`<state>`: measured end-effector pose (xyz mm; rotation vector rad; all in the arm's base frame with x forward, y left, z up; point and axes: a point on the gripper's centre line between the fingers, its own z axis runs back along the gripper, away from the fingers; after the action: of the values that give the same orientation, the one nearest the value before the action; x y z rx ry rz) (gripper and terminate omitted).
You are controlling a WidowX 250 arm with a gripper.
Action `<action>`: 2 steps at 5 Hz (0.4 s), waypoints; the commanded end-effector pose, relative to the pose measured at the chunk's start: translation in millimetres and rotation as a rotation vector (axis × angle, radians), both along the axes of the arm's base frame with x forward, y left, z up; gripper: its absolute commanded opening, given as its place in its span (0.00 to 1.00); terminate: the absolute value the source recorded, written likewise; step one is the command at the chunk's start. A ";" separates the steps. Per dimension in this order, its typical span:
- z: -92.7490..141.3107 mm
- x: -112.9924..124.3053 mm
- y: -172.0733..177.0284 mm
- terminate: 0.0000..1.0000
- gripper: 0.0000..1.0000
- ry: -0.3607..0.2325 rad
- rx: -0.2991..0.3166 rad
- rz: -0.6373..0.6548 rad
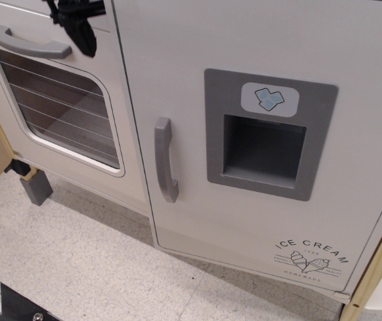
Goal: Open fridge
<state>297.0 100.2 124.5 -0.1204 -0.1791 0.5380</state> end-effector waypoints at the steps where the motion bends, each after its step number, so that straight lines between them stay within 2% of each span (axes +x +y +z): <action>1: 20.2 -31.3 -9.9 0.00 1.00 -0.033 0.034 -0.106; 2: 22.9 -50.8 -18.9 0.00 1.00 -0.039 0.031 -0.174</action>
<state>248.0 75.2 132.9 -0.1266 -0.1726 0.3596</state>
